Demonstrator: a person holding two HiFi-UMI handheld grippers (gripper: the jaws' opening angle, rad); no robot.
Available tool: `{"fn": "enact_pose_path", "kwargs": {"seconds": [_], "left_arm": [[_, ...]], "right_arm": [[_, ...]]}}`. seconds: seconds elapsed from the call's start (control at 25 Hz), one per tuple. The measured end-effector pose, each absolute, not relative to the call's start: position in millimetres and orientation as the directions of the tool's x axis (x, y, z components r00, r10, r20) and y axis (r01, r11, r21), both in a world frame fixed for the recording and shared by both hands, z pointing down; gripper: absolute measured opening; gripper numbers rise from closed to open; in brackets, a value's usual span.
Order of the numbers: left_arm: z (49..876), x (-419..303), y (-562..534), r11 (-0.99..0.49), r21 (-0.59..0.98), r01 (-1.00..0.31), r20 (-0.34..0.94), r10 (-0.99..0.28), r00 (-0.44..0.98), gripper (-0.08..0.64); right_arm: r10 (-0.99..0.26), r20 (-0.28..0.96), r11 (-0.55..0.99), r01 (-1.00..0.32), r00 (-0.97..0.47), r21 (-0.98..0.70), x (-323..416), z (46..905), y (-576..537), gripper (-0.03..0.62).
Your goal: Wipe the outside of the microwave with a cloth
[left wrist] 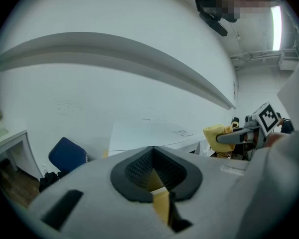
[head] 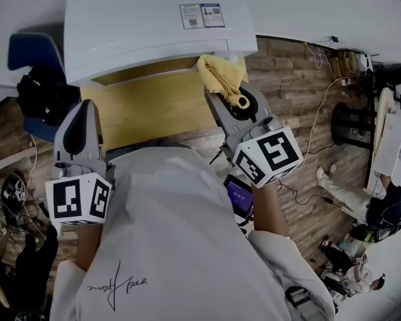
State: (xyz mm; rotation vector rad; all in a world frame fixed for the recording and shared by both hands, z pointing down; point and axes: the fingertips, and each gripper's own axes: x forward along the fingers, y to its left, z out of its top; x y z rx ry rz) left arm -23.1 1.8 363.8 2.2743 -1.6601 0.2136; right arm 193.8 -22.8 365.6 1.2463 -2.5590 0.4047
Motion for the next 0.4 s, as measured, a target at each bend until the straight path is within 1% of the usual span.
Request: {"fn": "enact_pose_path", "kwargs": {"seconds": [0.2,0.4], "left_arm": [[367.7,-20.8,0.0,-0.274,0.166,-0.947,0.317,-0.895,0.315,-0.008],[370.1,-18.2,-4.0,-0.283,0.158,-0.946,0.328,-0.889,0.321,-0.008]], "right_arm": [[-0.737,0.387,0.557,-0.822,-0.554,-0.116,200.4,371.5,-27.5,0.12],[-0.733,0.396,0.548,-0.825,-0.553,-0.138,201.3,375.1,-28.8,0.12]]}}
